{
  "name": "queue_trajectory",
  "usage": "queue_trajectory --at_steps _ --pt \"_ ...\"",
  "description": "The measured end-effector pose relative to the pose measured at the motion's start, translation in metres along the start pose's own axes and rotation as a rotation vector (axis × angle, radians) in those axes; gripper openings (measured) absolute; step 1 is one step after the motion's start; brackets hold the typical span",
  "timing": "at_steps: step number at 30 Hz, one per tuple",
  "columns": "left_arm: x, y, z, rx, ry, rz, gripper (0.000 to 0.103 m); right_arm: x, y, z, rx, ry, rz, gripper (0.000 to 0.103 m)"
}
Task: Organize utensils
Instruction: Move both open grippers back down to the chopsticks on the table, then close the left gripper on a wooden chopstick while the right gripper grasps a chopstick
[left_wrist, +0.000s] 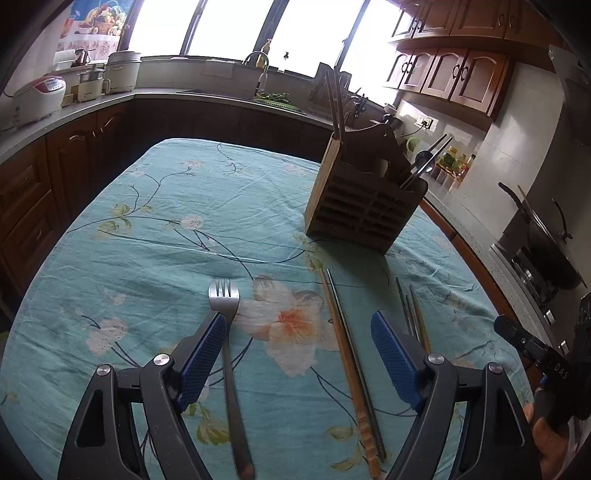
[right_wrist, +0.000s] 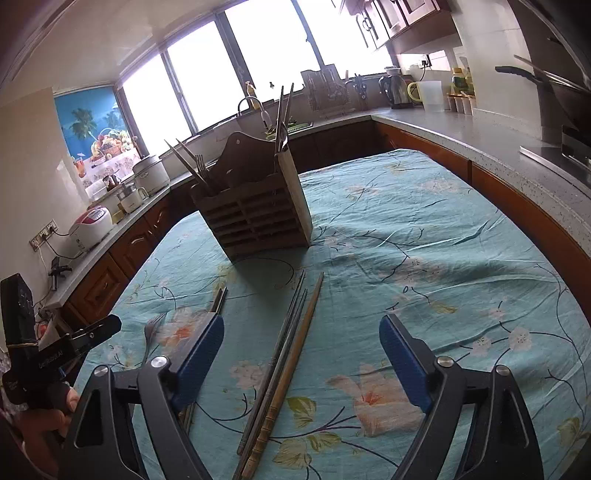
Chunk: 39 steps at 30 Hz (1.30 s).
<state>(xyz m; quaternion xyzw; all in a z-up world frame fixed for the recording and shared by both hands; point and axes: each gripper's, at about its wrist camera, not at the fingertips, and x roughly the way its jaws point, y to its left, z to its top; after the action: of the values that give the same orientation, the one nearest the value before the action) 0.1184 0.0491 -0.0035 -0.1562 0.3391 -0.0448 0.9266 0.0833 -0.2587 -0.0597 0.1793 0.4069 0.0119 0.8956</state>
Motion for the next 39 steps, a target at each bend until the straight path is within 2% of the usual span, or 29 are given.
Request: queue_trajectory --at_steps 7,11,20,22,29,31,36,39 --pt "0.023 -0.01 0.005 0.026 0.052 0.007 0.079 0.016 -0.006 0.001 0.013 0.041 -0.002 0.062" --pt "0.04 -0.017 0.013 0.049 0.083 0.013 0.075 0.021 -0.009 0.005 0.009 0.05 -0.004 0.056" --pt "0.087 -0.027 0.031 0.093 0.163 0.031 0.058 0.051 -0.011 0.021 0.015 0.098 0.011 0.04" --pt "0.098 -0.029 0.035 0.105 0.176 0.036 0.055 0.059 -0.008 0.025 0.011 0.108 0.025 0.034" --pt "0.133 -0.032 0.05 0.139 0.211 0.046 0.049 0.094 0.011 0.038 -0.032 0.155 0.057 0.029" --pt "0.144 -0.033 0.052 0.15 0.228 0.046 0.043 0.108 0.013 0.041 -0.039 0.176 0.057 0.026" --pt "0.166 -0.036 0.051 0.181 0.269 0.045 0.034 0.136 0.014 0.043 -0.058 0.23 0.019 0.024" --pt "0.173 -0.038 0.05 0.209 0.269 0.049 0.034 0.152 0.012 0.039 -0.065 0.274 -0.009 0.023"
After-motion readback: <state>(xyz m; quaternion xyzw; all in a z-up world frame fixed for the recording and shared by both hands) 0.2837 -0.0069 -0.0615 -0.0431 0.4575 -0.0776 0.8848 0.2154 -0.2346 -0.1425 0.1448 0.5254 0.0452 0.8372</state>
